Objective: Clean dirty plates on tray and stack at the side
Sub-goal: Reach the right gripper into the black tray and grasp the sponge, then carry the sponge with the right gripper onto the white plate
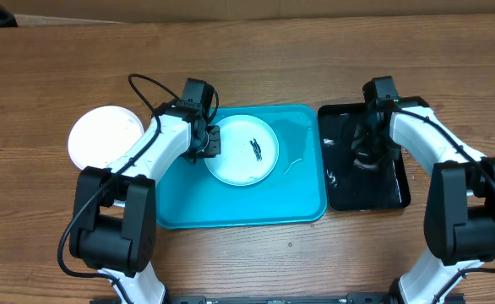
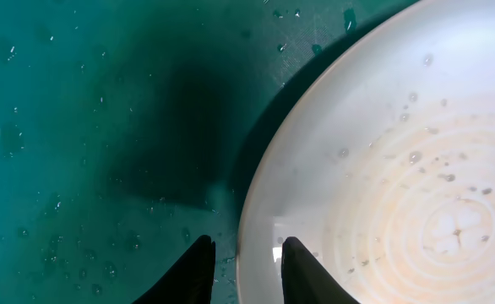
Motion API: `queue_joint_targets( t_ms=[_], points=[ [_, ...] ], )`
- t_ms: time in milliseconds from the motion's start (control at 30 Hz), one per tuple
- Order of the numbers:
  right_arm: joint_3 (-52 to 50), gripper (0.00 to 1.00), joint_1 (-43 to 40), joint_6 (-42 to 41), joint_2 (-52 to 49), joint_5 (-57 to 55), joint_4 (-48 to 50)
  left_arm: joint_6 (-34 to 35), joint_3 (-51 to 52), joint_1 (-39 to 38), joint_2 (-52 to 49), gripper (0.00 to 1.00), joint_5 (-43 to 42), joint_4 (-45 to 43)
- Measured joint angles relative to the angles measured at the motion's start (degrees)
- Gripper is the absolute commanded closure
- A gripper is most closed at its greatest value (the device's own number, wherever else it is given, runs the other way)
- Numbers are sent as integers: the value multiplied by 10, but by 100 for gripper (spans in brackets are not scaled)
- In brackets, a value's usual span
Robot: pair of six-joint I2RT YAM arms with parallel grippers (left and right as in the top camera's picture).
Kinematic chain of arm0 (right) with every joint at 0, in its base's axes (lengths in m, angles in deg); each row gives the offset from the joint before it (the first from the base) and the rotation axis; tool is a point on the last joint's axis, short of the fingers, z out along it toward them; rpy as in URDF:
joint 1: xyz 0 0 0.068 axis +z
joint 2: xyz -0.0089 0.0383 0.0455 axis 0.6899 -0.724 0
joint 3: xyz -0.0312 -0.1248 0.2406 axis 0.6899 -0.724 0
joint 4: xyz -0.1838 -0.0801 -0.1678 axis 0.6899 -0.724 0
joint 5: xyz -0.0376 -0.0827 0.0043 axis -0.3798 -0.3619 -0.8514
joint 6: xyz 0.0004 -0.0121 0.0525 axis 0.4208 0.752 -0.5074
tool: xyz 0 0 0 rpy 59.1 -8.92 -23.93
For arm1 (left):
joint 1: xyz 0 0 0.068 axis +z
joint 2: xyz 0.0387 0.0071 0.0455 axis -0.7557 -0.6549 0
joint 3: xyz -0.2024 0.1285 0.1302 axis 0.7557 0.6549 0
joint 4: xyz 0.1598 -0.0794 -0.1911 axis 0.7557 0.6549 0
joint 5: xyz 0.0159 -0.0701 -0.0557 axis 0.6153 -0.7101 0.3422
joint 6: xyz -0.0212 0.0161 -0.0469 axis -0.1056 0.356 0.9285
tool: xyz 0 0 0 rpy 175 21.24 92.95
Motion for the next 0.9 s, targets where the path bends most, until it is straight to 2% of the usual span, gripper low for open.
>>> queue_joint_targets(
  t_ms=[167, 467, 900],
  points=[
    [1, 96, 0, 7, 0, 0, -10, 0, 0, 0, 0, 71, 0, 0],
    [63, 96, 1, -4, 0, -2, -106, 0, 0, 0, 0, 71, 0, 0],
    [141, 96, 41, -10, 0, -36, -193, 0, 0, 0, 0, 71, 0, 0]
  ],
)
